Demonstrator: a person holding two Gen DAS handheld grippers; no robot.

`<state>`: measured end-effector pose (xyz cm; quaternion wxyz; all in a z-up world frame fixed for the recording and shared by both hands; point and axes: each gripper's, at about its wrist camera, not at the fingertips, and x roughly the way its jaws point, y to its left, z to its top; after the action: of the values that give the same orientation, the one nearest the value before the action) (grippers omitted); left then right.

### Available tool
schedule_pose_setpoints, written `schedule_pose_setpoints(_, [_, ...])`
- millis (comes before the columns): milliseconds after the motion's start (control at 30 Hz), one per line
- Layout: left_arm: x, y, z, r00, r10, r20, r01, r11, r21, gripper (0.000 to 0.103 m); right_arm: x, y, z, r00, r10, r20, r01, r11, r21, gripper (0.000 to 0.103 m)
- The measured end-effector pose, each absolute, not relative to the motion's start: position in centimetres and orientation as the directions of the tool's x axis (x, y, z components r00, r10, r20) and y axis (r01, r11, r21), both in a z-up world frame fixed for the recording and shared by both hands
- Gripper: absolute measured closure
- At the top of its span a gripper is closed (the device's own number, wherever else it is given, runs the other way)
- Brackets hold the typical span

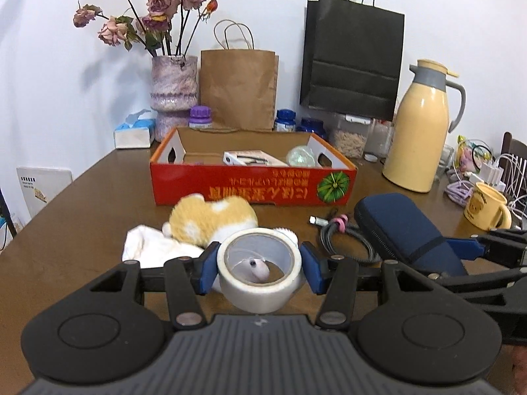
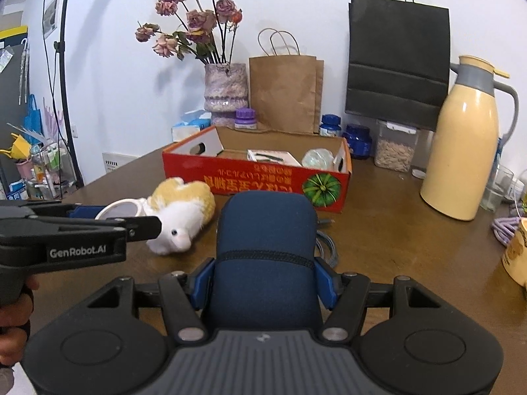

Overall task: Flip cup upright
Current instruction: 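Carry the tape roll and navy case into the cardboard box and release both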

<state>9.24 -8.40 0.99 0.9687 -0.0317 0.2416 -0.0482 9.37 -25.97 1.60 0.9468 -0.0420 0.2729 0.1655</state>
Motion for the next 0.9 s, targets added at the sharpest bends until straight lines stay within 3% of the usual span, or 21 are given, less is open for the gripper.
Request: schedule_pose_setpoints(900, [19.4,-3.0,5.8,0.908,-0.11,-0.405,0.033,0.98,-0.194,0.05,20.6,-20.6,3.6,0.823,0.292,-0.488,-0.299,0.952,0.064,0.042])
